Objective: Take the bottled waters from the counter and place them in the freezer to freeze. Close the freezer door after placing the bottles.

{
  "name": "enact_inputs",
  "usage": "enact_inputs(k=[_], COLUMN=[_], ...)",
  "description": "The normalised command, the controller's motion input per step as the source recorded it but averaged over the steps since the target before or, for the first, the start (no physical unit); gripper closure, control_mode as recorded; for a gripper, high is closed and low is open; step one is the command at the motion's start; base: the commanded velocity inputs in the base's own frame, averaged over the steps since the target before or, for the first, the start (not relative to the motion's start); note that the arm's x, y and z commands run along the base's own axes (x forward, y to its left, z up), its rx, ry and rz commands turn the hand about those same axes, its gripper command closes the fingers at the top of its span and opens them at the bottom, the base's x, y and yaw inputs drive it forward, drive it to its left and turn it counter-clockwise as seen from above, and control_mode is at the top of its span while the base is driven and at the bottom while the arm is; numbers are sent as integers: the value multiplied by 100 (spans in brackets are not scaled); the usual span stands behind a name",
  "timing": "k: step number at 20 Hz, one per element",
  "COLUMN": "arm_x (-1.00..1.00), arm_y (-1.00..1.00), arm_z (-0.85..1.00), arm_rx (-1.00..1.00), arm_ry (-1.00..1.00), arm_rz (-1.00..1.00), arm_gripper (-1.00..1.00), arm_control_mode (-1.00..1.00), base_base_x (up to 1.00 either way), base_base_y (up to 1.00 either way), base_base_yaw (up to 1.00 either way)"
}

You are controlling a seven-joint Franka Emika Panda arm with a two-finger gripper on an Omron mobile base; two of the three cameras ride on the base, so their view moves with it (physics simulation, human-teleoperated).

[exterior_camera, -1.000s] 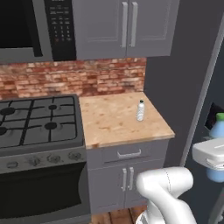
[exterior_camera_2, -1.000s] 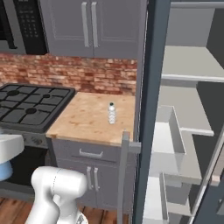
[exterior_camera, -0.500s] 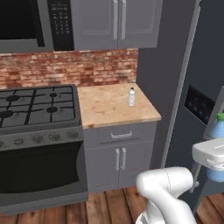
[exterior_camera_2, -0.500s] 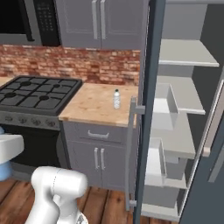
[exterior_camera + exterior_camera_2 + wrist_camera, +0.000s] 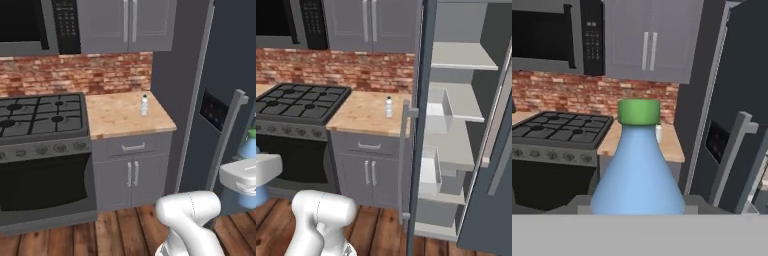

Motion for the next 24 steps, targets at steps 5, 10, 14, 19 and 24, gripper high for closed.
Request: enact_inputs(k=[5, 10, 14, 19, 24], arm_x=[0, 0, 0, 0, 0], arm_y=[0, 0, 0, 0, 0], arm_z=[0, 0, 0, 0, 0], arm_rx=[0, 0, 0, 0, 0], arm_ry=[0, 0, 0, 0, 0], arm_rz=[0, 0, 0, 0, 0], arm_gripper=[100, 100, 100, 100, 100], arm_control_mode=[100, 100, 100, 100, 100], base_base_x=[-24, -26, -24, -17, 0], base_base_y=[-55, -63, -61, -62, -72], base_base_yaw=[-1, 0, 0, 0, 0])
